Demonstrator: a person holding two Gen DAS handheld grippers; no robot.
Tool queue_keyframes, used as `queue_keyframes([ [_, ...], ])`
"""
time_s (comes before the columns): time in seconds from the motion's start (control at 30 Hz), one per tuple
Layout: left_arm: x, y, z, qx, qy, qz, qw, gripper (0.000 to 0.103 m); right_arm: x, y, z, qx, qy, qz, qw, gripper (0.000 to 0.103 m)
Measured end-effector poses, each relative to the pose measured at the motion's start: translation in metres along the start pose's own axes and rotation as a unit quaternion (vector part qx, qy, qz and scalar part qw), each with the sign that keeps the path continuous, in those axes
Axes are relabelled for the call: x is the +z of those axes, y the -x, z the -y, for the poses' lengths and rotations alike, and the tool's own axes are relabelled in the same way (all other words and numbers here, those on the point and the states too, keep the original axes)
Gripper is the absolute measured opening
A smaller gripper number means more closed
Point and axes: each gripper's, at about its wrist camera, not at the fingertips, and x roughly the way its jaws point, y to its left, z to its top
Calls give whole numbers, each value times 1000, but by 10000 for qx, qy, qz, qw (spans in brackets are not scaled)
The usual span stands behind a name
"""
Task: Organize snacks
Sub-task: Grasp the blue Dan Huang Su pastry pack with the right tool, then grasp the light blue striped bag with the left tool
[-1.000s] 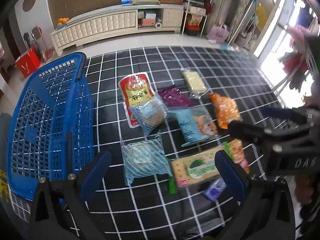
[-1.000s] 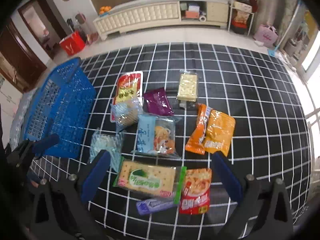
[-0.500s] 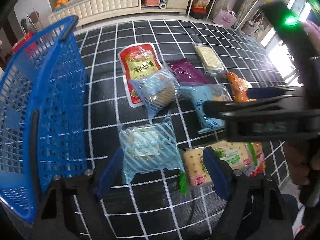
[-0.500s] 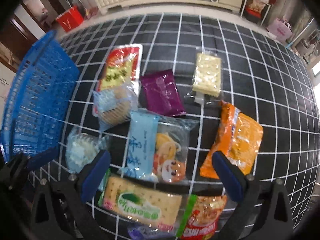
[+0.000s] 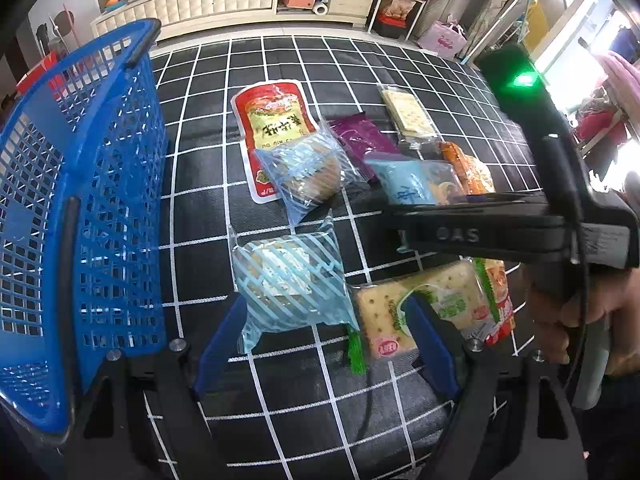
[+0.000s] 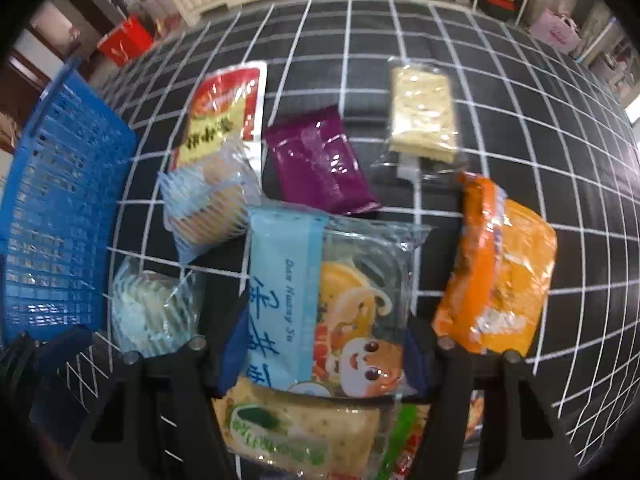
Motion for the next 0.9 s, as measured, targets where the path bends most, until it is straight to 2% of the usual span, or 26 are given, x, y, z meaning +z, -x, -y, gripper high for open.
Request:
queue_keyframes([
  [0.3,4,25,14,215,-158,83,9996,81,-30,69,18,189,-348,625,9973,68],
  [0.37,8,29,18,267,-254,64,9993,82,-43,80,29,281,-559,659,9959,68],
  [0.47,15,30,14,217,-167,30,9996,82,-56,90,30,200,-543,646,9962,68],
  [0.67,28,5,1,-98,292,-566,9979,82,-58,80,27,281,-718,532,9956,68],
  [0.8,30,-13,6,427,62,-734,9964,82,-56,73,20,418,-653,529,9956,68],
  [0.9,31,-29,7,597,-56,-887,9943,82,-54,68,20,469,-608,513,9957,68],
])
